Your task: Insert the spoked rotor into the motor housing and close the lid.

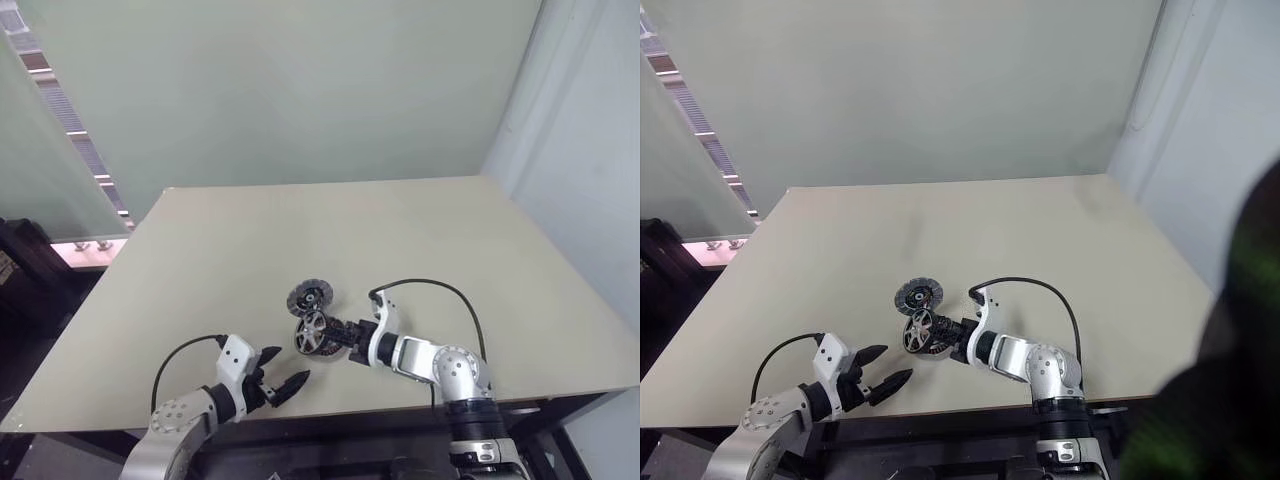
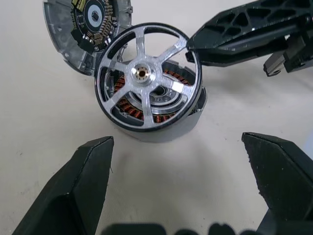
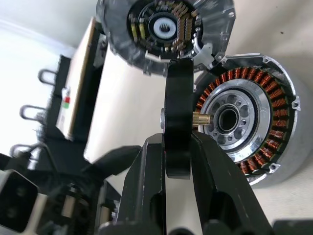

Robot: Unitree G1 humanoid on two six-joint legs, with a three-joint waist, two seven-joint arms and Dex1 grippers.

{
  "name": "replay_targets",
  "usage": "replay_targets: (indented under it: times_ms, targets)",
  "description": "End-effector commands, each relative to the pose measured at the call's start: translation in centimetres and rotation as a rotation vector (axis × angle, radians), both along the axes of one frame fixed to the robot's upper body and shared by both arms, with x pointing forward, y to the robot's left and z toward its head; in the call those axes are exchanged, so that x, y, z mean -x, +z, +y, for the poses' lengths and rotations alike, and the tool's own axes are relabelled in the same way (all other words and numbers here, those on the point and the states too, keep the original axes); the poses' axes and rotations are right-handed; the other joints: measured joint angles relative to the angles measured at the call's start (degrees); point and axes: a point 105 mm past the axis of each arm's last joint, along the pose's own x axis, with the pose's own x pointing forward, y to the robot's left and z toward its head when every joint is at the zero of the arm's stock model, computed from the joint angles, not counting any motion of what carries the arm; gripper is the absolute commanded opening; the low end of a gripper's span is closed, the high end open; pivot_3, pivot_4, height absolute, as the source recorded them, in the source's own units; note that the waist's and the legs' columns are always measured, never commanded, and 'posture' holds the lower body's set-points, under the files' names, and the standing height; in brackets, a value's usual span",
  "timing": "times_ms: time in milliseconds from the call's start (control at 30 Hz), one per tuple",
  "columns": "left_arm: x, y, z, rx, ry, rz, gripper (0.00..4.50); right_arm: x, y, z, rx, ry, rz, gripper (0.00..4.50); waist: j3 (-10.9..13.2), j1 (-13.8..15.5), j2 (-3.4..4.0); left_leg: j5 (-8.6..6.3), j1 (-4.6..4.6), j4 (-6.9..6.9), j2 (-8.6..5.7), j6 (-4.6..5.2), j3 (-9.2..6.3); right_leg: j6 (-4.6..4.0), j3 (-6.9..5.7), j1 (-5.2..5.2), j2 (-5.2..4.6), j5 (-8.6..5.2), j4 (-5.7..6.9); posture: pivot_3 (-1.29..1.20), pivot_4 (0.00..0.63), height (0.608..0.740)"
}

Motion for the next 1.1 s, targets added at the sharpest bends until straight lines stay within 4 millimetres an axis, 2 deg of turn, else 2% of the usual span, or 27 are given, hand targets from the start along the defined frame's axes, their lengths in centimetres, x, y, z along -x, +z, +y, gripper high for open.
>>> replay_targets:
  times_ms: [33,533,1000,1100]
  targets:
    - [-0.2,0.8,-0.4,-0.003,-0.024,-0.040,4.50,-0.1,1.6,1.4,-0.127,-0.023,0.014,0.38,0.00,0.00,0.00,0.00,0.00,0.00,0.00,0.00,0.00,0.00,0.00,0.00,0.00,0.00,0.00,0.00,0.000,0.740]
    - [-0.3,0.8,-0.3,-0.009,-0.026,-0.038,4.50,0.1,1.9,0.9,-0.230,-0.036,0.094,0.38,0.00,-0.04,0.01,0.00,0.03,0.02,0.01,0.01,0.01,-0.01,0.00,0.03,0.00,0.01,0.00,0.00,0.000,0.740]
    - [-0.3,0.8,-0.2,-0.010,-0.026,-0.040,4.50,-0.2,0.9,0.3,-0.148,-0.057,0.079,0.38,0.00,-0.05,0.01,0.00,0.04,0.01,0.03,0.01,0.01,-0.02,-0.01,0.03,0.02,0.01,0.01,0.00,0.000,0.740]
    - [-0.3,0.8,-0.3,-0.009,-0.026,-0.039,4.50,-0.1,0.1,0.1,-0.122,-0.059,0.094,0.38,0.00,-0.05,0.01,0.00,0.05,0.01,0.03,0.01,0.01,-0.02,-0.01,0.03,0.02,0.01,0.01,0.00,0.000,0.740]
